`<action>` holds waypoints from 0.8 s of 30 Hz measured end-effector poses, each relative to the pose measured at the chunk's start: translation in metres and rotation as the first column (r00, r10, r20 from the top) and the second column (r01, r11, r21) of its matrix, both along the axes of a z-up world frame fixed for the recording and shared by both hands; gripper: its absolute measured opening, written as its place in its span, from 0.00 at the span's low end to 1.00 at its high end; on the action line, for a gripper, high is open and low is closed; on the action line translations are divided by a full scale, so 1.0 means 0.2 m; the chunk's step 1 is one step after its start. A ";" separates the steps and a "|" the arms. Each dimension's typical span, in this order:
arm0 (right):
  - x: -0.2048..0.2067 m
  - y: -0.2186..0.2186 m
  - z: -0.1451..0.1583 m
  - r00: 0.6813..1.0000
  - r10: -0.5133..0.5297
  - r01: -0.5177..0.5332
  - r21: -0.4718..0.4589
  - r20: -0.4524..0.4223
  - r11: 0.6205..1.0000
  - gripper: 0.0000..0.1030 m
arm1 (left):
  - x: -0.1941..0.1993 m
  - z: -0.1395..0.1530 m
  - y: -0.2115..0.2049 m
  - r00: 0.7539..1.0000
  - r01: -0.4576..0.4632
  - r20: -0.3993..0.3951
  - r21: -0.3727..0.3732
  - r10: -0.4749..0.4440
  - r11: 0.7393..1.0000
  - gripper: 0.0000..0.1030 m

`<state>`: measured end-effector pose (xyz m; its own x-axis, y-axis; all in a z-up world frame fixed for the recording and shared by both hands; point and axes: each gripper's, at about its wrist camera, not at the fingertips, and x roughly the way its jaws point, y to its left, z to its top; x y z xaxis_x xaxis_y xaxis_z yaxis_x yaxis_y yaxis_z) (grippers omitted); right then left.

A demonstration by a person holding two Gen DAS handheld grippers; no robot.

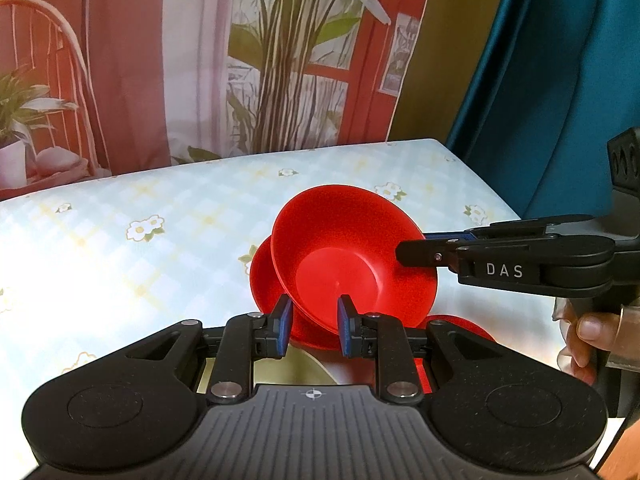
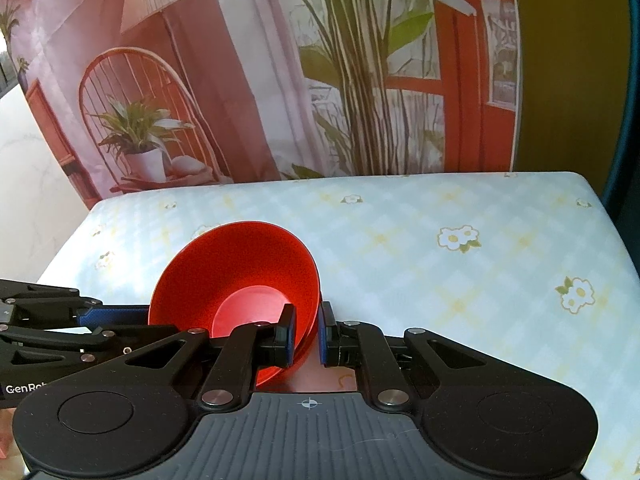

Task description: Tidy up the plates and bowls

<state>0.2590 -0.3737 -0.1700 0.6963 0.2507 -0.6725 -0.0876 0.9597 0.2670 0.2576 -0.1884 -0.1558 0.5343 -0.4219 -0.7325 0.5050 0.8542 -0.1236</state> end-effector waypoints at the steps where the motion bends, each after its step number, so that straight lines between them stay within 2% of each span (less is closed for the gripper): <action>1: 0.00 0.00 0.00 1.000 0.000 0.000 0.000 0.000 1.000 0.10 | 0.00 0.00 0.00 1.000 0.000 0.000 0.000 0.000 1.000 0.23; 24: 0.01 0.00 -0.01 1.000 0.000 0.000 -0.004 0.001 1.000 0.11 | 0.02 -0.02 0.01 1.000 -0.007 -0.011 -0.004 0.007 1.000 0.24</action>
